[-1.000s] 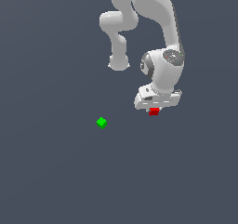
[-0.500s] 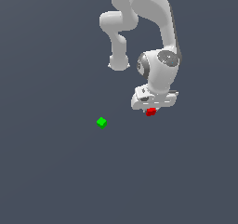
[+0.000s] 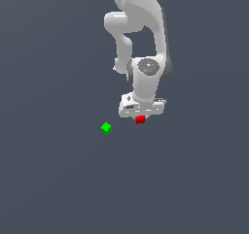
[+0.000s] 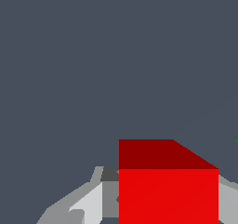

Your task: Stack the red cube on top of the green cube.

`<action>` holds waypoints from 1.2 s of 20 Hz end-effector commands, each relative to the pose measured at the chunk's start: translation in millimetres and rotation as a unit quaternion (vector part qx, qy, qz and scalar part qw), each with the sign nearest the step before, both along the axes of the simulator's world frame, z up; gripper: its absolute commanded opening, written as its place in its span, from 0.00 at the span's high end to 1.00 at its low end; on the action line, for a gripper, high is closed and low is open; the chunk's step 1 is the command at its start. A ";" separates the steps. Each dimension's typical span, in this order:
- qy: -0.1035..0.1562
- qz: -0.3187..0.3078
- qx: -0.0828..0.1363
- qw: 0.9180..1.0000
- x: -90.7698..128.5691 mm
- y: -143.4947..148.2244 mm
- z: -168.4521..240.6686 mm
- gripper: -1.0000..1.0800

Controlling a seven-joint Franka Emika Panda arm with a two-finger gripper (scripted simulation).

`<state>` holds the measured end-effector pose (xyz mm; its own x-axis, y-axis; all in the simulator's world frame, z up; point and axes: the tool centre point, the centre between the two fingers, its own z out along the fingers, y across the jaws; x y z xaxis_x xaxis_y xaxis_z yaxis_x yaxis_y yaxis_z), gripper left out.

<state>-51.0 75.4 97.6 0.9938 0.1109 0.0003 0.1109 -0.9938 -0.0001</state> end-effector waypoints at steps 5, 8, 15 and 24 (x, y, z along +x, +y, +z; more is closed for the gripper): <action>0.000 -0.001 0.000 1.000 5.1 -80.1 -16.4 1.00; 0.000 -0.001 0.000 1.000 7.7 -110.4 -22.8 1.00; 0.000 0.000 0.000 1.000 13.2 -157.2 -32.9 1.00; 0.000 0.000 0.000 1.000 15.4 -170.1 -35.6 0.04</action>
